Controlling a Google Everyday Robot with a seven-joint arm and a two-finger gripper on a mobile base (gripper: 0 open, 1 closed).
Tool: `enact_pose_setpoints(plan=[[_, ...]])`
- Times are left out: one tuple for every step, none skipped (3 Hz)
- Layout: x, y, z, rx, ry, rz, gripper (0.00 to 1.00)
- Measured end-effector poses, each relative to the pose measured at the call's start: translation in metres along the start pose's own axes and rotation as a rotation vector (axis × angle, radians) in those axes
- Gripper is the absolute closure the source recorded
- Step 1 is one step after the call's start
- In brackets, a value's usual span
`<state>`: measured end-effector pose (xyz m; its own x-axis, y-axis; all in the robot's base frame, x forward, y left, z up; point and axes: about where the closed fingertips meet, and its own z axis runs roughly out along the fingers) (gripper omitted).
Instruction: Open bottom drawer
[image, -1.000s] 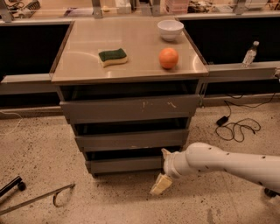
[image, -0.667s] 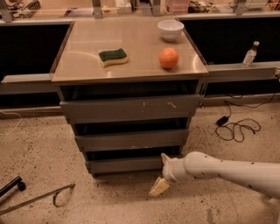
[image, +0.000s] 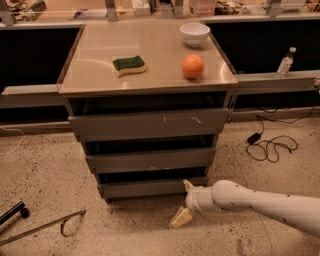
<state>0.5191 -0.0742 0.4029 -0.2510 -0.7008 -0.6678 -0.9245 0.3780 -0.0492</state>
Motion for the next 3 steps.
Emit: enact_pose_setpoints(plan=[[0.007, -0.004, 0.020, 0.010, 0.008, -0.022, 0.00], [0.018, -0.022, 0.058, 0.040, -0.002, -0.056, 0.00], [0.035, -0.041, 0.099, 0.047, -0.006, -0.052, 0.00]])
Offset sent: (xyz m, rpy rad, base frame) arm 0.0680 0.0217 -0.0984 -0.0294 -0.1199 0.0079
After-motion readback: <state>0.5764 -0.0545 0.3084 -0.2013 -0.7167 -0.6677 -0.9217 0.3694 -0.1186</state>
